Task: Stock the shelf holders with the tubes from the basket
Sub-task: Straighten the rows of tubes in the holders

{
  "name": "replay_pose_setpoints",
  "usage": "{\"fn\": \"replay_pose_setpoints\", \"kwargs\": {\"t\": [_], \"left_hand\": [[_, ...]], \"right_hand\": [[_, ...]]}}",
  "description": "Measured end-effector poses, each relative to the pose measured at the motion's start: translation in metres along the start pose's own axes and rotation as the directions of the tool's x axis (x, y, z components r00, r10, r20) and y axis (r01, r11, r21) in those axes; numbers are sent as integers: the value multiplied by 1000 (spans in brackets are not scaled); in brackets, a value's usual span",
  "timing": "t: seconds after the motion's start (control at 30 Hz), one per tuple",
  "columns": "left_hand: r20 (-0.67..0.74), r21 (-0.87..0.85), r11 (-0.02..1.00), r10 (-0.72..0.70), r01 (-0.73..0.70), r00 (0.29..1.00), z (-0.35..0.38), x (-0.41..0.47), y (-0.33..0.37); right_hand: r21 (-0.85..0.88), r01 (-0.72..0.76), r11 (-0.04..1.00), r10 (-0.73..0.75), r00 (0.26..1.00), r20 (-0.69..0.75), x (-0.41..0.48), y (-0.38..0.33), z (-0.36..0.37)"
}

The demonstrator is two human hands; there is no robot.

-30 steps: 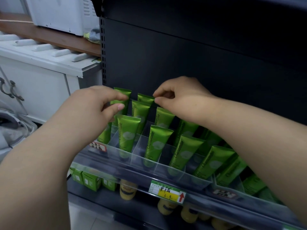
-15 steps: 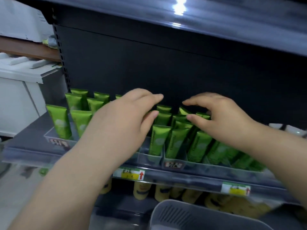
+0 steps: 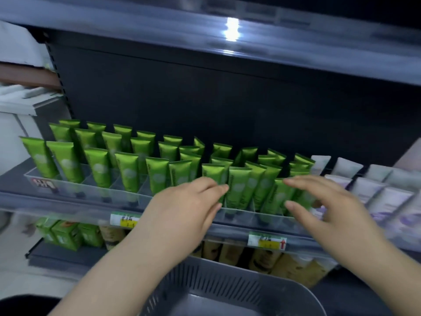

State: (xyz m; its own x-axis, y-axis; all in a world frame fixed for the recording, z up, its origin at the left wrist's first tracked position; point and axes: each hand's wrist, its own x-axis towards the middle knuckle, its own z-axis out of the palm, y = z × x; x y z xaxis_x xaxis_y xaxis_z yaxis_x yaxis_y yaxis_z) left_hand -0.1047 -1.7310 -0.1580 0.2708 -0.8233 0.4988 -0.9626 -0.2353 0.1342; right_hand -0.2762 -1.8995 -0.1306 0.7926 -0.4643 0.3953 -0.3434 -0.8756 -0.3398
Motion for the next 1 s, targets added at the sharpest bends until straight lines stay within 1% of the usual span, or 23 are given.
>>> {"fn": "replay_pose_setpoints", "kwargs": {"t": [0.1, 0.23, 0.4, 0.57, 0.73, 0.9, 1.0], "left_hand": [[-16, 3, 1000, 9, -9, 1000, 8, 5, 20], [11, -20, 1000, -9, 9, 1000, 20, 6, 42], [63, 49, 998, -30, 26, 998, 34, -3, 50], [62, 86, 996, -11, 6, 998, 35, 5, 53], [95, 38, 999, 13, -16, 995, 35, 21, 59], [100, -89, 996, -2, 11, 995, 36, 53, 77], [85, -102, 994, 37, -28, 996, 39, 82, 86]], "right_hand": [[-43, -11, 999, 13, 999, 48, -4, 20, -4], [3, -61, 998, 61, 998, -1, 1, 36, -16], [2, -76, 997, 76, 995, -64, 14, 49, -17], [12, -131, 991, 132, 988, -85, 27, 65, -24], [-21, -180, 983, 179, 983, -40, 30, 81, -23], [30, -240, 970, 240, 971, 2, 31, 93, -27], [34, -263, 964, 262, 964, 42, 31, 100, -23]]}}
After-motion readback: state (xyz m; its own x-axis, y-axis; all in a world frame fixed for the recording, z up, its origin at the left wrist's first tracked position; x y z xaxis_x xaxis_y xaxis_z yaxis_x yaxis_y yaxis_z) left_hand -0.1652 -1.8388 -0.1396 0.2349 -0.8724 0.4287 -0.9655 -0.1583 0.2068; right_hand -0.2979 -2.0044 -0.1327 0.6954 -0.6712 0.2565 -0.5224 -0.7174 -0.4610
